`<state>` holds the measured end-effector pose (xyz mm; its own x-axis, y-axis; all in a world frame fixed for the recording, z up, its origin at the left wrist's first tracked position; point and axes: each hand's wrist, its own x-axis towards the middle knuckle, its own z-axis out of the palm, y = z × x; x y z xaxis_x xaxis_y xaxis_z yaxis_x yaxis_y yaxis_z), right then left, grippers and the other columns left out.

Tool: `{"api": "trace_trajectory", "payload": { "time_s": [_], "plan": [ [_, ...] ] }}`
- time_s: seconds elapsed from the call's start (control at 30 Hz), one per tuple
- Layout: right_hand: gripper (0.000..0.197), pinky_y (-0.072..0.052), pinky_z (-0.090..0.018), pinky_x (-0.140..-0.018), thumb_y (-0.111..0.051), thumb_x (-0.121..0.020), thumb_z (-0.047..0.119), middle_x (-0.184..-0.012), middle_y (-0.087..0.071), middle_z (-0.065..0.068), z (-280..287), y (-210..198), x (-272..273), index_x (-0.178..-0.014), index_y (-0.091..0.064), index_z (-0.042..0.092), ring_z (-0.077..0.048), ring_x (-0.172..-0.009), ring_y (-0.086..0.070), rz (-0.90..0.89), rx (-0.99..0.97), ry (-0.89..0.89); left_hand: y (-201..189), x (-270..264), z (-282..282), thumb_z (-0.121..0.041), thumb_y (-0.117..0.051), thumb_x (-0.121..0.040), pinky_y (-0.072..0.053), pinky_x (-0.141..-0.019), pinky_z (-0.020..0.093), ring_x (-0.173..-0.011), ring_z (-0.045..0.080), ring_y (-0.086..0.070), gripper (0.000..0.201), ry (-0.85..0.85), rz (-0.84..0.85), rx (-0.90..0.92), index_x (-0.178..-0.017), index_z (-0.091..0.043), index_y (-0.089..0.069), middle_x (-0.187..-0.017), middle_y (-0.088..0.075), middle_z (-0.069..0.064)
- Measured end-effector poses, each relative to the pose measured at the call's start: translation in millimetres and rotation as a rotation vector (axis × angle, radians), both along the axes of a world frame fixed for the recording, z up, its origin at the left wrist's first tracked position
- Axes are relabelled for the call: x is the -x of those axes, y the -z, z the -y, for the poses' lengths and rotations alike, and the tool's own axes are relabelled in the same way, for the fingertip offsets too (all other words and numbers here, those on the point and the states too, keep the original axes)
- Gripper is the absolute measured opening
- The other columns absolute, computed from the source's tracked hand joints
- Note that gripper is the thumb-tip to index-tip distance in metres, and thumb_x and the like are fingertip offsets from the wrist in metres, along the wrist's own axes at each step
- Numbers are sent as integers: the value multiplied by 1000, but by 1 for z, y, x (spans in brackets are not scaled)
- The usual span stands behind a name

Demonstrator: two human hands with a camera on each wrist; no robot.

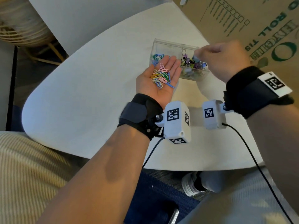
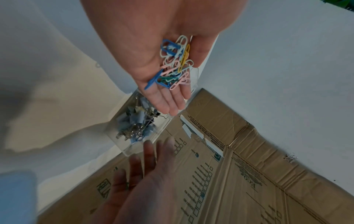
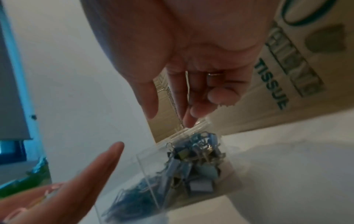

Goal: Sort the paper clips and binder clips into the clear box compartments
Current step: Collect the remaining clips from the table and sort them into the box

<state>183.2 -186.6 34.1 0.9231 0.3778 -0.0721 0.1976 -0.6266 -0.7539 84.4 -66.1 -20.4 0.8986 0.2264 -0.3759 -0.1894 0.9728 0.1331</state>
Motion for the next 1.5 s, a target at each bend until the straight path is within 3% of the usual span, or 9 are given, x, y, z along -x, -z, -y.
{"api": "trace_trajectory", "payload": {
  "time_s": [0.07, 0.17, 0.3, 0.37, 0.5, 0.7, 0.87, 1.13, 1.5],
  "plan": [
    [29, -41, -16, -70, -61, -90, 44, -96, -65, 6, 0, -1, -1, -109, -70, 24, -5, -79, -55, 63, 16, -1, -1, 1, -2, -25, -25, -101, -36, -103, 40, -134, 32, -39, 47, 9, 8, -6, -131, 4, -47, -144, -42, 19],
    [20, -46, -20, -72, -56, -93, 39, -85, -67, 8, 0, -7, 1, -96, -70, 25, -2, -67, -54, 131, -96, 50, -1, 3, -8, -24, -25, -101, -38, -100, 40, -134, 32, -40, 45, -7, 14, -1, -115, 7, -53, -144, -43, 18],
    [19, -49, -23, -74, -55, -94, 30, -77, -66, 11, 4, -8, -2, -85, -70, 24, -2, -64, -56, 166, -115, 81, 2, 6, -10, -25, -24, -102, -37, -101, 39, -134, 31, -40, 45, -10, 17, 3, -119, 8, -50, -144, -43, 18],
    [15, -49, -21, -77, -57, -93, 27, -83, -67, 11, 3, -9, -5, -85, -69, 27, -4, -71, -58, 160, -51, 54, 3, 7, -8, -24, -26, -101, -37, -102, 39, -133, 31, -41, 44, -7, 15, 2, -118, 8, -51, -142, -45, 17],
    [13, -40, -11, -59, -60, -93, 20, -90, -66, 8, -1, -10, -15, -95, -72, 26, -3, -70, -56, 150, 143, -51, 4, 8, -6, -23, -28, -101, -37, -104, 39, -133, 30, -42, 42, -1, 15, -2, -119, 7, -51, -142, -45, 17],
    [8, -48, -31, -73, -75, -82, 20, -94, -70, 2, -16, -4, -32, -85, -74, 27, -19, -84, -61, 174, 598, -206, 5, 9, -1, -23, -28, -101, -38, -103, 39, -131, 30, -44, 41, 8, 3, -7, -119, 8, -49, -128, -54, 15],
    [7, -50, -31, -69, -78, -77, 20, -85, -71, 0, -26, -1, -38, -82, -75, 24, -22, -78, -64, 267, 723, -282, 7, 8, 2, -23, -28, -101, -39, -102, 40, -129, 30, -46, 42, 16, -11, 3, -119, 7, -51, -123, -56, 14],
    [9, -58, -42, -78, -73, -79, 16, -84, -69, -3, -27, 4, -38, -85, -76, 23, -28, -81, -65, 347, 756, -317, 5, 8, 4, -22, -30, -101, -40, -101, 39, -129, 30, -46, 40, 25, -11, -2, -119, 7, -51, -120, -57, 14],
    [15, -45, -26, -72, -66, -86, 21, -91, -65, 6, -17, -15, -31, -98, -74, 20, -13, -84, -58, 243, 441, -185, 13, 16, -5, -25, -27, -102, -42, -98, 39, -126, 28, -49, 43, 14, -19, 2, -108, 4, -58, -117, -59, 14]
  ]
}}
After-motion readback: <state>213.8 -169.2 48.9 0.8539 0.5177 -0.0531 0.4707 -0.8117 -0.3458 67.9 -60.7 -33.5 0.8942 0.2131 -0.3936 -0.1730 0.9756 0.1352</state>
